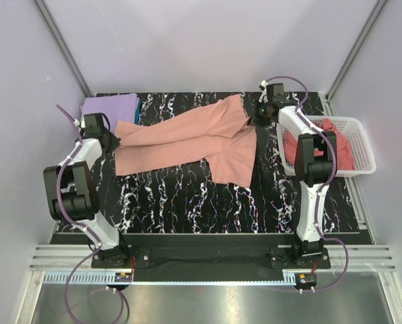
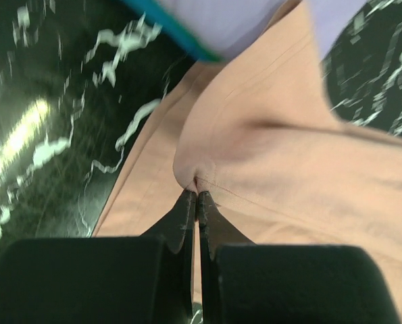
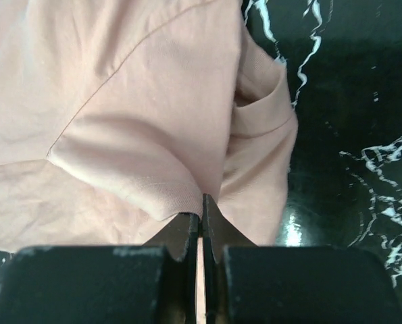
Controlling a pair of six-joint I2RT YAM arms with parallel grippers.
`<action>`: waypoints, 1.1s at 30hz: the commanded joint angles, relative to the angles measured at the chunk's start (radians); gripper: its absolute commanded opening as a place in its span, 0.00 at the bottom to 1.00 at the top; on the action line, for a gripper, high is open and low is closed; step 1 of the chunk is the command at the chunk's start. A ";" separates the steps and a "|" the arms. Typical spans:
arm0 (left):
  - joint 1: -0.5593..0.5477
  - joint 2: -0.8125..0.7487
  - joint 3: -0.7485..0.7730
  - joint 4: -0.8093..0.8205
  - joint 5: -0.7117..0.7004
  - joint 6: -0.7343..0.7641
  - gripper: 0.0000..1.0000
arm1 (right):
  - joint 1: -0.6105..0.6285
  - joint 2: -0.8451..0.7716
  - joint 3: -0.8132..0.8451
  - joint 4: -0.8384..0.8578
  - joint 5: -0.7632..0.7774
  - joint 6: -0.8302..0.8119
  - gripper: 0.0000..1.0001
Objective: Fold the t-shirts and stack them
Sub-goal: Flatten the tshirt out
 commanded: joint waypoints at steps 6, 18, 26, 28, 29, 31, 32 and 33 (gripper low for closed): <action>-0.049 -0.087 0.040 -0.111 -0.002 -0.078 0.00 | 0.057 -0.113 0.062 -0.210 0.327 0.032 0.00; -0.060 -0.467 0.432 -0.372 -0.043 -0.216 0.00 | 0.040 -0.457 0.640 -0.543 0.641 0.044 0.00; -0.060 -0.656 0.652 -0.553 0.069 -0.294 0.00 | 0.040 -0.895 0.489 -0.319 0.593 0.047 0.00; -0.061 -0.680 0.705 -0.614 0.089 -0.297 0.00 | 0.040 -1.004 0.447 -0.276 0.593 0.081 0.00; -0.060 -0.687 0.733 -0.638 0.087 -0.294 0.00 | 0.042 -1.032 0.420 -0.270 0.586 0.081 0.00; -0.060 -0.708 0.811 -0.687 0.079 -0.289 0.00 | 0.040 -1.108 0.385 -0.241 0.529 0.073 0.00; -0.061 -0.714 0.833 -0.704 0.081 -0.289 0.00 | 0.040 -1.132 0.355 -0.233 0.512 0.075 0.00; -0.061 -0.720 0.885 -0.722 0.079 -0.292 0.00 | 0.040 -1.153 0.351 -0.231 0.474 0.075 0.00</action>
